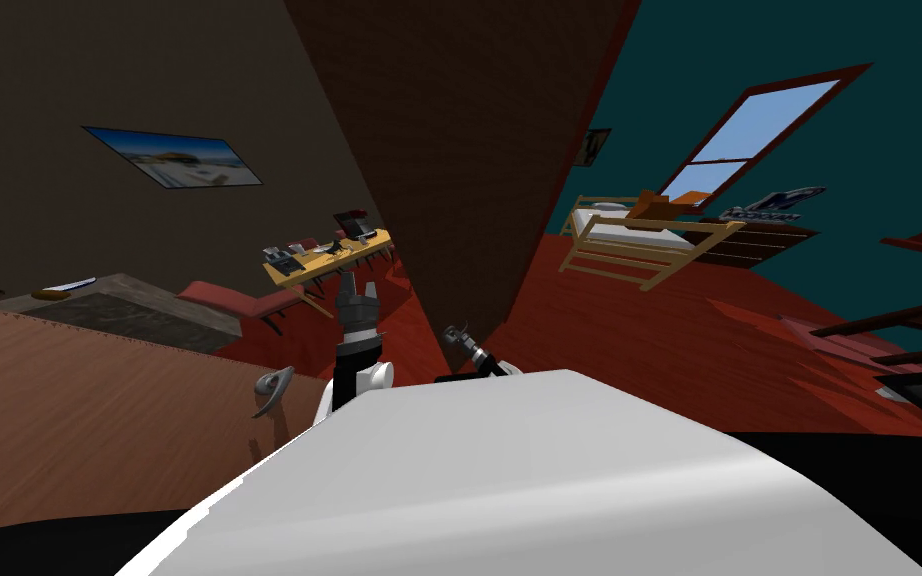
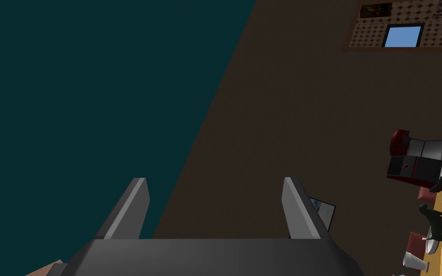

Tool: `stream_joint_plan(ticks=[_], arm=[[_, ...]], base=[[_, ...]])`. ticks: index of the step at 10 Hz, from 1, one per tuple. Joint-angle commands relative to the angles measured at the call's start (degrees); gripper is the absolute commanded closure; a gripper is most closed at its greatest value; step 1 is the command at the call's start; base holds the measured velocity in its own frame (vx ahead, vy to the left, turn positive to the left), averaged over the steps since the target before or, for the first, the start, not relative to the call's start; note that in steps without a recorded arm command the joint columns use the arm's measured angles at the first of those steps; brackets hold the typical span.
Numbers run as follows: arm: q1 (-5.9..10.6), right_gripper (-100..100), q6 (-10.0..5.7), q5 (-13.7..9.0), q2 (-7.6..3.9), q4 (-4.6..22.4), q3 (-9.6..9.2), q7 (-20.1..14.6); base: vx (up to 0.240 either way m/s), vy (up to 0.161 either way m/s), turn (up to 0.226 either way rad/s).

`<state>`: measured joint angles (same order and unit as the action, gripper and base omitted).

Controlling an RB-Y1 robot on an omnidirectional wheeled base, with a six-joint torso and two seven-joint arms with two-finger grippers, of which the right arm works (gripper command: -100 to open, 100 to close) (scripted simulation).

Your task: Push the door open

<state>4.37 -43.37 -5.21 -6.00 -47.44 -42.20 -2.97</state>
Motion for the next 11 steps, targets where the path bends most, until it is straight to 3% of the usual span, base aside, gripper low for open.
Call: stream_joint_plan(ticks=[1,4,5,7,11], arm=[[-0.05,100,-0.06,0.01,-0.02,-0.02,-0.03,-0.01],[-0.05,100,-0.06,0.01,-0.02,-0.02,-0.03,-0.01],[-0.02,100,0.09,-0.08,0.08,0.41,1.03,0.47],[0.00,100,0.05,-0.14,0.19,0.65,1.78,0.79],[0.10,100,-0.10,-0.45,0.92,1.79,5.38,2.34]], base=[[-0.018,-0.017,0.004],[-0.007,-0.006,0.000],[0.062,0.068,-0.031],[0.092,0.137,-0.050],[0.139,0.153,-0.065]])
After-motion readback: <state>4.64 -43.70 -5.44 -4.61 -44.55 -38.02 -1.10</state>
